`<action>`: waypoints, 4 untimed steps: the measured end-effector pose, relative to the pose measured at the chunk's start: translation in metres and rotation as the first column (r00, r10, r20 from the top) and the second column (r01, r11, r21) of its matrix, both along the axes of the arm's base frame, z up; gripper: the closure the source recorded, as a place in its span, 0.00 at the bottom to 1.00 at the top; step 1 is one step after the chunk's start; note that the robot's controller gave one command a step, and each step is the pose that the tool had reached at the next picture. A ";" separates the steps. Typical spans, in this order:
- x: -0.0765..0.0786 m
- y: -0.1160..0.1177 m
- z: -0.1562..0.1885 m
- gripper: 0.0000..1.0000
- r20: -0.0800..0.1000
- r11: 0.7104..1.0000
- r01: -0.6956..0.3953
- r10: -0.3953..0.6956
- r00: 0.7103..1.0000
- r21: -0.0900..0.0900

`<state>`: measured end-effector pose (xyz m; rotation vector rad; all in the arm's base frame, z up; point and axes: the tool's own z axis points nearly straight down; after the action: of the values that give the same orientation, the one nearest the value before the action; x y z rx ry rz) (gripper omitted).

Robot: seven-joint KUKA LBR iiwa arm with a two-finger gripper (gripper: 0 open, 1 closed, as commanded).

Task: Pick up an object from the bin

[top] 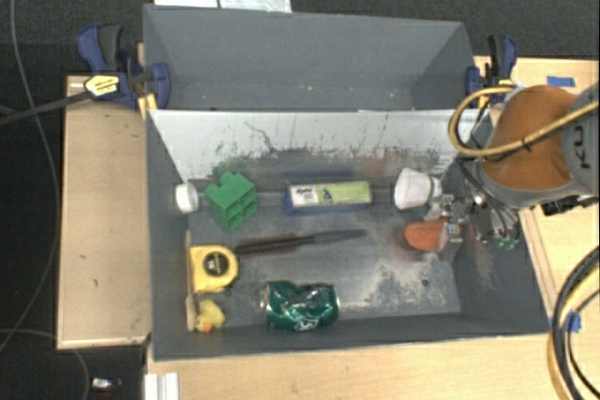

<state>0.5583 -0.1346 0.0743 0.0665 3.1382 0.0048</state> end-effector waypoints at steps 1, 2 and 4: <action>0.000 0.000 0.000 1.00 0.000 1.000 0.000 0.000 1.000 0.000; 0.000 0.000 0.002 1.00 0.002 1.000 -0.001 0.001 1.000 0.000; 0.001 0.000 0.035 1.00 0.006 1.000 -0.003 0.003 1.000 -0.001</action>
Offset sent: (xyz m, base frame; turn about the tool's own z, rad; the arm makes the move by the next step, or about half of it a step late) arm -0.0001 0.0001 0.0033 -0.0003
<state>0.5591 -0.1343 0.1095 0.0623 3.1326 0.0041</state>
